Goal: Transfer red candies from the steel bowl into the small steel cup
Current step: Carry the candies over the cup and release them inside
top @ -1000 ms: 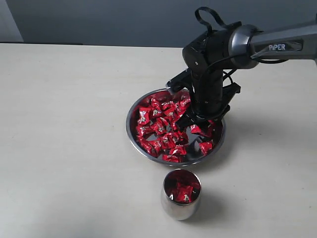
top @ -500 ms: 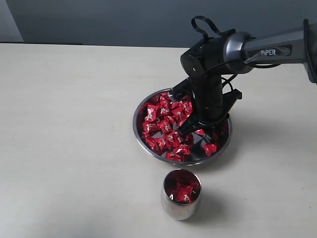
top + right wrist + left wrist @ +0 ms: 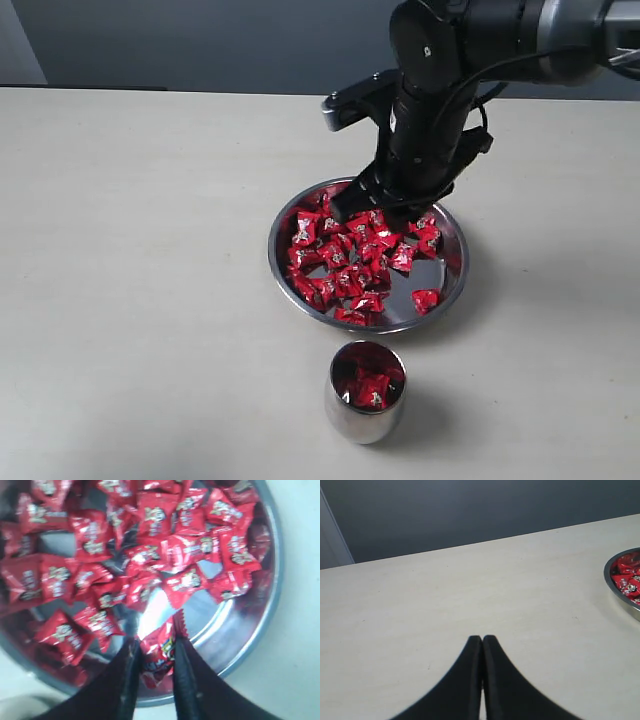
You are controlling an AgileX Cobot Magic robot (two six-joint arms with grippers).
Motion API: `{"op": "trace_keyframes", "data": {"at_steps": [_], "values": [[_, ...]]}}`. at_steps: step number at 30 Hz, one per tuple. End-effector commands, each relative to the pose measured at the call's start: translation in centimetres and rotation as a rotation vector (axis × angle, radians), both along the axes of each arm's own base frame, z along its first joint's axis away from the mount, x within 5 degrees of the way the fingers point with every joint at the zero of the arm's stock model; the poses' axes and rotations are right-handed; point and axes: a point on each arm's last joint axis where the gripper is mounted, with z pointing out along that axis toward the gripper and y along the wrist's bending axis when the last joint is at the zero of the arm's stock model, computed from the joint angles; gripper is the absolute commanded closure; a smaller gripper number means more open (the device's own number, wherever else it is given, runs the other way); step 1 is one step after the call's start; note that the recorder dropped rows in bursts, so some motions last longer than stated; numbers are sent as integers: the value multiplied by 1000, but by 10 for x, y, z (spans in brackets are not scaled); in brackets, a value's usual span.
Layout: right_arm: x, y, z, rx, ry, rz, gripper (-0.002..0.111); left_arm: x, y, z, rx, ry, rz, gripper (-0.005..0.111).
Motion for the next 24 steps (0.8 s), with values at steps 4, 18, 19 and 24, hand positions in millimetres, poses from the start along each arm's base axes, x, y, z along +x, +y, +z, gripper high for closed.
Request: {"op": "trace_keyframes", "data": {"at_steps": [4,18,19,24], "values": [[-65,25,22,46,1,162,107,0,0,-1,-4,-6,3,106],[-129,27,21,85,75,274,107,0,0,-1,-4,-6,3,106],[-131,28,19,92,79,286,107,0,0,-1,-4,-6,3,106],[-136,32,19,125,96,292,107,0,0,-1,-4,-6,3,106]]}}
